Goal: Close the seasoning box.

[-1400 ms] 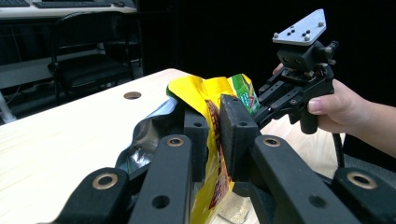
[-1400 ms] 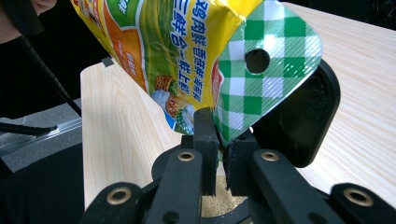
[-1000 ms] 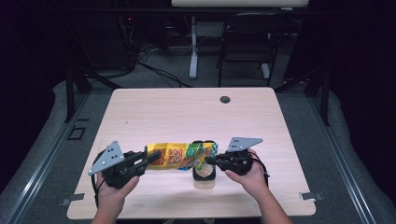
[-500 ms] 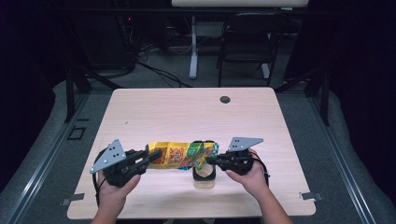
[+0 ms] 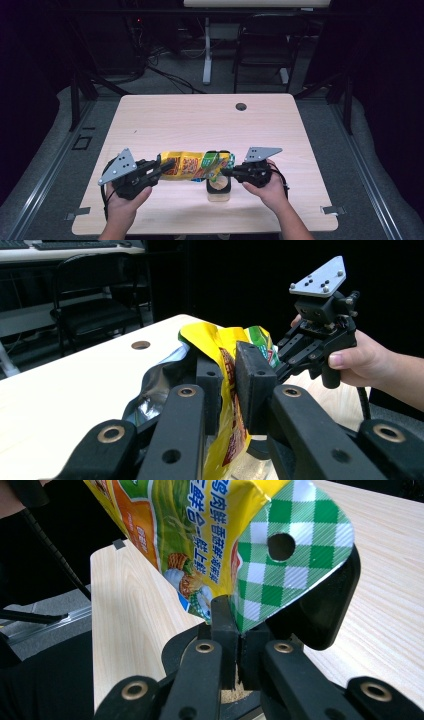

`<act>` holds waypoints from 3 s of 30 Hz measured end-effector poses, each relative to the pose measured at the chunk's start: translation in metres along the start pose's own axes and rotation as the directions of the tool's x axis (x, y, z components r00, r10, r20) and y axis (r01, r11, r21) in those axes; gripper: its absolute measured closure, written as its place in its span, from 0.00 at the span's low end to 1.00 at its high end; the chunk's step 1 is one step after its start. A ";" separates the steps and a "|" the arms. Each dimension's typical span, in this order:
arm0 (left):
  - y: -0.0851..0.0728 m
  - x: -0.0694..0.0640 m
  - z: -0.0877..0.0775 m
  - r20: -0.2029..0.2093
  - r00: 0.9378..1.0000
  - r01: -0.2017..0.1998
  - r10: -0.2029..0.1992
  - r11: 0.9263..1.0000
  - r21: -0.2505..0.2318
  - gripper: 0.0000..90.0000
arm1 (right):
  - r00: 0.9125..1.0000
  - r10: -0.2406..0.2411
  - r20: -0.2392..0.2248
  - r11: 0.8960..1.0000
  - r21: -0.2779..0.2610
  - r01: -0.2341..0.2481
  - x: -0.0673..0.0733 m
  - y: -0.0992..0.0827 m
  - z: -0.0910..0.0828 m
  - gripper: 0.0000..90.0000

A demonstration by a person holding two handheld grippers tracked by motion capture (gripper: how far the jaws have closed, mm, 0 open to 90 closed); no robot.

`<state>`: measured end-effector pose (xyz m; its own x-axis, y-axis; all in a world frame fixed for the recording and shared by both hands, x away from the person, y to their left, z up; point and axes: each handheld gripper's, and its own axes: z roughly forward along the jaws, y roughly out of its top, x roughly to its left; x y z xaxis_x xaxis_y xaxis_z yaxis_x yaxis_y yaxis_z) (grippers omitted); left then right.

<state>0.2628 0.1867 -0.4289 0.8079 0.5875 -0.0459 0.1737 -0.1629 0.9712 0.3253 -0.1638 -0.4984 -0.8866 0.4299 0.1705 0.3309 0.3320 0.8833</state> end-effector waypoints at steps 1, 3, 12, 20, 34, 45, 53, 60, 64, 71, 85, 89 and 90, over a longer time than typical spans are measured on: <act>0.000 0.000 0.000 0.001 1.000 -0.001 0.001 1.000 0.000 0.90 | 1.000 0.000 0.000 1.000 0.001 0.000 0.000 0.000 0.000 0.99; 0.001 0.000 0.001 0.003 1.000 -0.001 0.001 1.000 -0.002 0.90 | 1.000 -0.001 0.000 1.000 0.001 0.001 0.000 0.000 0.000 0.99; 0.001 -0.001 0.002 0.005 1.000 0.001 -0.001 1.000 -0.007 0.90 | 1.000 0.003 -0.003 1.000 -0.003 -0.003 0.000 -0.001 0.000 0.99; 0.002 -0.001 0.002 0.005 1.000 -0.001 0.001 1.000 -0.006 0.90 | 1.000 0.001 -0.004 1.000 0.000 -0.001 -0.001 -0.001 0.000 0.99; 0.003 -0.002 0.003 0.006 1.000 -0.003 0.003 1.000 -0.004 0.90 | 1.000 0.001 -0.005 1.000 0.000 -0.001 -0.001 -0.002 0.000 0.99; 0.003 -0.003 0.004 0.002 1.000 -0.005 0.005 1.000 -0.011 0.90 | 1.000 0.001 -0.006 1.000 0.001 -0.001 -0.001 -0.002 0.000 0.99; 0.004 -0.003 0.004 0.006 1.000 -0.005 0.005 1.000 -0.018 0.91 | 1.000 0.004 -0.005 1.000 0.002 -0.004 -0.001 -0.003 0.000 0.99; 0.006 -0.005 0.006 0.018 1.000 -0.009 0.009 1.000 -0.023 0.91 | 1.000 0.006 -0.006 1.000 0.008 -0.006 -0.002 -0.003 0.000 0.99; 0.006 -0.006 0.007 0.020 1.000 -0.007 0.008 1.000 -0.026 0.91 | 1.000 0.005 -0.006 1.000 0.012 -0.005 -0.002 -0.003 -0.001 0.99; 0.005 -0.005 0.008 0.024 1.000 -0.004 0.005 1.000 -0.023 0.91 | 1.000 0.003 -0.006 1.000 0.014 -0.003 -0.002 -0.002 -0.002 0.99; 0.008 -0.006 0.009 0.030 1.000 0.000 0.000 1.000 -0.025 0.91 | 1.000 -0.001 -0.002 1.000 0.009 0.001 -0.002 0.000 -0.006 0.99; 0.007 -0.006 0.010 0.031 1.000 0.005 -0.004 1.000 -0.024 0.90 | 1.000 -0.003 -0.006 1.000 0.008 0.003 -0.002 0.000 -0.008 0.99; 0.007 -0.006 0.010 0.031 1.000 0.006 -0.005 1.000 -0.022 0.90 | 1.000 -0.004 -0.010 1.000 0.008 0.004 -0.002 0.000 -0.008 0.99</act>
<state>0.2650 0.1744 -0.4239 0.8239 0.5637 -0.0581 0.1660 -0.1420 0.9759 0.3247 -0.1718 -0.4949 -0.8909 0.4207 0.1715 0.3303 0.3405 0.8803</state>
